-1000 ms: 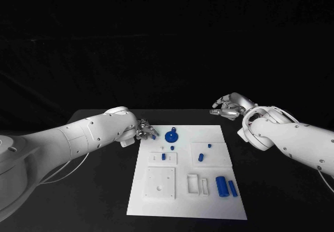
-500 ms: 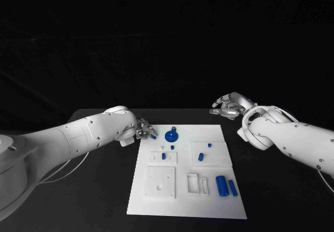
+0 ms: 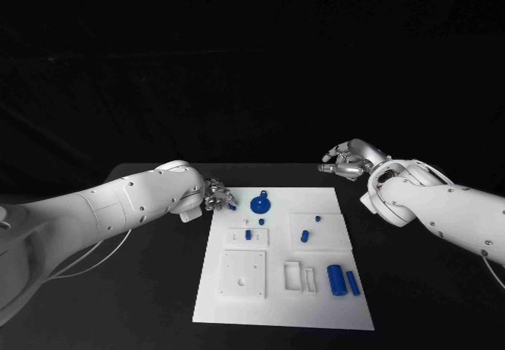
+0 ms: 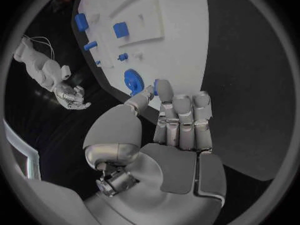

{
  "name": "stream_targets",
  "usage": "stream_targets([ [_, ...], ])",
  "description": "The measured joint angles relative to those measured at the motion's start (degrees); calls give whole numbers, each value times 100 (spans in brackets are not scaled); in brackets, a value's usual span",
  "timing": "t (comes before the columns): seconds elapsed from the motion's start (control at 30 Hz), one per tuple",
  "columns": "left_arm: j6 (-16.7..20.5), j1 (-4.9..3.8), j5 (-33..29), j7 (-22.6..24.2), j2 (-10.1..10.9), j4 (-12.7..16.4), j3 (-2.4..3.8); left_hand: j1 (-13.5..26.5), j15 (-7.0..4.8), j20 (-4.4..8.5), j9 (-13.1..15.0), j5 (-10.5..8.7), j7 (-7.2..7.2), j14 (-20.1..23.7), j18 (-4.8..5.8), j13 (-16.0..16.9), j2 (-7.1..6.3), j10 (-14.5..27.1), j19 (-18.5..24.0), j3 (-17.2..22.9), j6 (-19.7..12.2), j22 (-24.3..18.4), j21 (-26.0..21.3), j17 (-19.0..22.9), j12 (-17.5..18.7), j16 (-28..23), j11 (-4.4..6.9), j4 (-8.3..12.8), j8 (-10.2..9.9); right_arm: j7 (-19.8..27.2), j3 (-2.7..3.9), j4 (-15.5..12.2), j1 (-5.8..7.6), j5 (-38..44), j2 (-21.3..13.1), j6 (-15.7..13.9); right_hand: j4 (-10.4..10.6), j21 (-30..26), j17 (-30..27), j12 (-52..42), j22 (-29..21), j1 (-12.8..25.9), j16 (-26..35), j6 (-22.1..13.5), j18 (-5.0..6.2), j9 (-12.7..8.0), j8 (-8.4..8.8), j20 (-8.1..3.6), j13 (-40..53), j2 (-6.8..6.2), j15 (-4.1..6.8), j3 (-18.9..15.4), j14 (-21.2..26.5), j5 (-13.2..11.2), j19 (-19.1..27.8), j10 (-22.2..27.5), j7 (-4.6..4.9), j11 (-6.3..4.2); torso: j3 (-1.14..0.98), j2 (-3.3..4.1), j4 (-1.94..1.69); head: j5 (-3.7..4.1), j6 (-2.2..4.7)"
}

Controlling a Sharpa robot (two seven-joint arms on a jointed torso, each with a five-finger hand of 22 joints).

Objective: Assemble the parts on the task board

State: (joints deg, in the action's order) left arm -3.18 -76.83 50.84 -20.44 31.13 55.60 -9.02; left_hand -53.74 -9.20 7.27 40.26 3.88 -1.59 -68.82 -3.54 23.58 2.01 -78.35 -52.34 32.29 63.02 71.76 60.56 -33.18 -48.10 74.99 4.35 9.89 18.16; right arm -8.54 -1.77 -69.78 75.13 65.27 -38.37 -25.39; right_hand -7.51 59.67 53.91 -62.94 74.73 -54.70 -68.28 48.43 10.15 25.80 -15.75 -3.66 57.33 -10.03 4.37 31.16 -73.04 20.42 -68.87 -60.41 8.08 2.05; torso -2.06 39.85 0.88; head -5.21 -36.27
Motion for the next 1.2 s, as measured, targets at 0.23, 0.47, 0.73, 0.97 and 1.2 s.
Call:
stream_targets([
  [0.23, 448, -7, 22, 89, 526, 908, 0, 60, 20, 41, 0, 399, -10, -20, 1, 9, -120, -102, -123, 58, 147, 21, 35, -21, 0, 27, 59, 8, 0, 2, 0, -9, -1, -2, -41, 3, 0, 0, 0, 0, 0, 0, 0, -21, 0, 1, 0, 5, 0, 0, 0, 0, 1, 0, 5, 0, 2, 0, -3, -4, -1, -21, 1],
  [0.47, 802, -55, 221, 110, 882, 1665, -4, 98, 32, 43, 1, 495, -4, -33, 0, 32, -158, -149, -207, 67, 203, 27, 45, -42, 0, 66, 67, 17, 0, 2, 0, -24, -1, -4, -52, 3, 0, 0, 0, 0, 0, 0, 0, -21, 0, 0, 0, 9, -8, 0, -1, 0, 1, 44, 9, 0, 2, 0, -7, -10, -12, -34, -13],
  [0.73, 1049, -55, 404, 64, 1197, 2213, -77, 152, 28, 72, 1, 504, -8, -72, 0, 110, -212, -205, -277, 115, 266, 59, 102, -97, -112, 156, 74, 66, 0, 2, 0, -64, -1, -6, -62, 6, 0, -23, 1, 0, 5, 0, 0, -21, 0, 1, 0, 9, -14, 0, 15, 0, -15, 111, 9, 0, 1, 0, -10, -18, -23, -47, -35],
  [0.97, 1369, -49, 594, -52, 1439, 2663, -254, 195, 28, 112, 2, 539, 0, -92, 1, 190, -255, -247, -380, 196, 322, 105, 174, -127, -219, 222, 100, 142, 0, 2, 0, -82, -1, -9, -100, 8, 0, -23, -5, 0, 5, 0, 0, -19, 0, 1, 0, 9, -20, 0, 15, 0, -15, 139, 8, 0, -2, 0, -10, -19, -24, -52, -61],
  [1.2, 1854, -25, 706, -136, 1644, 3002, -417, 195, 22, 123, 2, 538, 6, -104, 1, 227, -255, -264, -409, 229, 332, 124, 200, -139, -271, 270, 99, 139, 0, 2, 0, -106, -1, -11, -114, 9, 0, -23, -4, 0, 10, 0, 0, -17, 0, -4, 0, 10, -26, 0, 15, 0, -15, 162, 8, 0, -14, 0, -8, -20, -33, -60, -76],
])
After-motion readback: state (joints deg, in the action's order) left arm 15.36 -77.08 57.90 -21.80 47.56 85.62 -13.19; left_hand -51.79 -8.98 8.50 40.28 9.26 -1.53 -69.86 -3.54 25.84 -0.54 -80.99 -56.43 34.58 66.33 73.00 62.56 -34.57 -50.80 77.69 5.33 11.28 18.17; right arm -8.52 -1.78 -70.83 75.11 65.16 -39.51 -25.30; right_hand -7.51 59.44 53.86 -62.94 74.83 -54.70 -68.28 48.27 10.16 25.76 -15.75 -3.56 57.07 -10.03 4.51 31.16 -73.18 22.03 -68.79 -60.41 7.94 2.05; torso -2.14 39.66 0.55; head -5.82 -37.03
